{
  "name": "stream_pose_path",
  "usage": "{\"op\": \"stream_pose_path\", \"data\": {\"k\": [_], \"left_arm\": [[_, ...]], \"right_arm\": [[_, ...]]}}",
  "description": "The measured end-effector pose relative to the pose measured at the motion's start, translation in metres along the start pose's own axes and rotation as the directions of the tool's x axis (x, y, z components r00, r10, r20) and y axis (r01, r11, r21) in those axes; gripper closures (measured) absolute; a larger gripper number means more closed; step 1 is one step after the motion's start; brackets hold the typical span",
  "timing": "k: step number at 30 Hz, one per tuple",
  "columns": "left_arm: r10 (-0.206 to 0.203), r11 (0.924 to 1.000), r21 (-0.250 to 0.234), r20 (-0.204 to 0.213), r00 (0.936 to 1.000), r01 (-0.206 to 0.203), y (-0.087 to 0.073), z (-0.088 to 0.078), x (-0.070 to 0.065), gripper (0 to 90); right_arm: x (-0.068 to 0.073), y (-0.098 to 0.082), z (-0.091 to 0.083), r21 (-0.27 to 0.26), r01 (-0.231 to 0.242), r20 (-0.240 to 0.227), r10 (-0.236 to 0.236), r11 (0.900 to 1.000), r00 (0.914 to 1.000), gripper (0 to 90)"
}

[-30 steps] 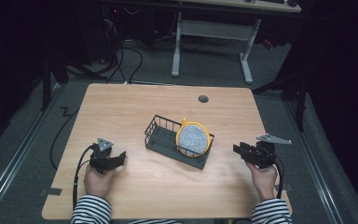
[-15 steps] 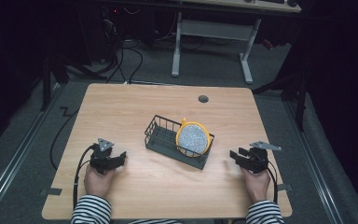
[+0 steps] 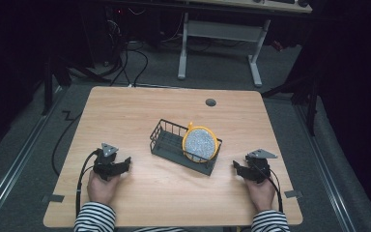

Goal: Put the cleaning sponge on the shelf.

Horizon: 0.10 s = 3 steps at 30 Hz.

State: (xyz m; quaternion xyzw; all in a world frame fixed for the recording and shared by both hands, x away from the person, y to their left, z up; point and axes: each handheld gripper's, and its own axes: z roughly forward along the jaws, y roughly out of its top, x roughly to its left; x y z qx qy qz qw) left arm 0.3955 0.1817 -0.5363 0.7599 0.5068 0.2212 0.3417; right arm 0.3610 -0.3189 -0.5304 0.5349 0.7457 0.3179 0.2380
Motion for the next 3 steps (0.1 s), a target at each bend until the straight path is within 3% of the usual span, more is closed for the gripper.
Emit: {"op": "stream_pose_path", "data": {"k": [3], "left_arm": [[-0.001,1.0000,0.000,0.000,1.0000,0.001,0.0000,0.0000,0.0000,31.5]], "right_arm": [[0.0003,0.0000,0.0000,0.001,0.006,-0.001,-0.006,1.000,1.0000,38.3]]}}
